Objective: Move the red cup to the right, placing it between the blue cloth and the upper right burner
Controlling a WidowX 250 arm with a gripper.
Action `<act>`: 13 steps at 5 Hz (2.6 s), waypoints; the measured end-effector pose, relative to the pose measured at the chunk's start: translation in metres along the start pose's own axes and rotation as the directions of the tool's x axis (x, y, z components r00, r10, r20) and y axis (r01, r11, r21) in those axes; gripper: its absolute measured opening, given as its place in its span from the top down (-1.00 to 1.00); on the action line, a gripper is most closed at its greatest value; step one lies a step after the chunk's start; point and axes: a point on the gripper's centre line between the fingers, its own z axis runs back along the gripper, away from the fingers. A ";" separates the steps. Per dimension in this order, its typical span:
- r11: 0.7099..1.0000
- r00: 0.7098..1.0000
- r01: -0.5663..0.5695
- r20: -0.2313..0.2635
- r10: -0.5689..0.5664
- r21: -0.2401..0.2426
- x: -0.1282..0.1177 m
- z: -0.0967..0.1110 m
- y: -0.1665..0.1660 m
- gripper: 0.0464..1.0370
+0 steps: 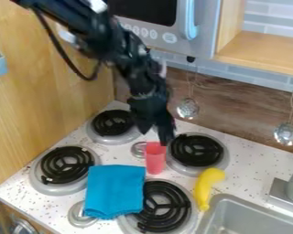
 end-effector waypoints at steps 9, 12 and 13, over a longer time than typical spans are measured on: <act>0.994 0.994 -0.107 -0.013 0.107 -0.003 -0.022 0.074 0.015 -0.95; 0.994 0.994 -0.106 -0.017 0.106 -0.003 -0.023 0.074 0.015 -0.95; 0.994 0.994 -0.107 -0.013 0.107 -0.003 -0.022 0.074 0.015 -0.95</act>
